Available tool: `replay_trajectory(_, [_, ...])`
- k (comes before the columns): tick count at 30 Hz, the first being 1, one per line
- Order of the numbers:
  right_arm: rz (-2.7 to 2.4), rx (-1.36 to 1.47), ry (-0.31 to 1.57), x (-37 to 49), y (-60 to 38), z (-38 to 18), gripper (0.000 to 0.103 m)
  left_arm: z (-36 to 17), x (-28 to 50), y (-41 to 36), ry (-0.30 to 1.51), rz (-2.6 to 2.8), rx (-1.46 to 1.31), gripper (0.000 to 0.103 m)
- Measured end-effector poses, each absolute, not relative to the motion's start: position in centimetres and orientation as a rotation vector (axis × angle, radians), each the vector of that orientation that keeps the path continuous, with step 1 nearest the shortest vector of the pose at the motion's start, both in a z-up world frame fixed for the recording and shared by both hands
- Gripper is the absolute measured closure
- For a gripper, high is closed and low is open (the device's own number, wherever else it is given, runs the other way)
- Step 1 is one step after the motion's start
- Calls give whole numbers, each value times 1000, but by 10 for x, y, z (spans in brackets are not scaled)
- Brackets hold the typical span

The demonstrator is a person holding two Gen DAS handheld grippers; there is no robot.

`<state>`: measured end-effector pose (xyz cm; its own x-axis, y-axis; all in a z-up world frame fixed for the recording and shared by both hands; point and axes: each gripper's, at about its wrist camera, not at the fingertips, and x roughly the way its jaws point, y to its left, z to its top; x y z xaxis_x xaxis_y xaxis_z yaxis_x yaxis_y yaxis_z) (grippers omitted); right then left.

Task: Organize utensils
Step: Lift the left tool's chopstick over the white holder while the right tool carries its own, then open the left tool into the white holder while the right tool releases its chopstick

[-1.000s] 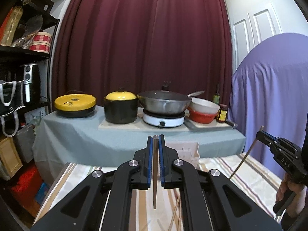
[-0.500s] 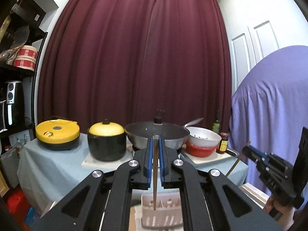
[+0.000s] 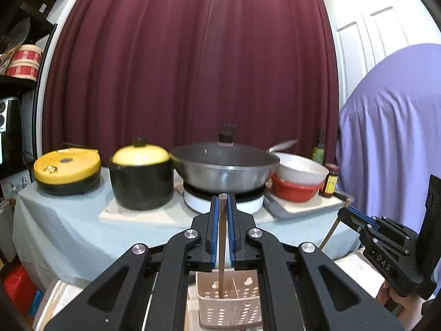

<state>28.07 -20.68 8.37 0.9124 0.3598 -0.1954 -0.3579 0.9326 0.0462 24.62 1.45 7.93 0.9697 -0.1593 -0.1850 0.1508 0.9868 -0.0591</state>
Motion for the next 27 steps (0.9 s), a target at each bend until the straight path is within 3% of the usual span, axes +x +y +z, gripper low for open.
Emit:
replay_trajectory(6, [361,9,241,285,-207,70,96,65,254,12,241,-171,-35,96])
replay_trajectory(8, [357,10,244,283,-207,68,93,63,255,12,250,-173,-37,91])
replay_trajectory(9, [356,10,246,283,-206,68,83,62,256,12,252,-171,-39,86])
replay_trajectory(10, [352,11,244,282,-207,69,70,62,254,13,252,-170,-41,74])
replay_trajectory(11, [345,12,236,279,-207,70,64,62,252,13,249,-168,-44,65])
replay_trajectory(15, [329,4,221,268,-210,76,52,64,243,15,235,-162,-46,55])
replay_trajectory(20, [308,2,224,241,-221,82,47,62,218,17,210,-154,-15,40])
replay_trajectory(27, [285,-10,276,178,-239,63,45,40,168,21,242,-139,2,34])
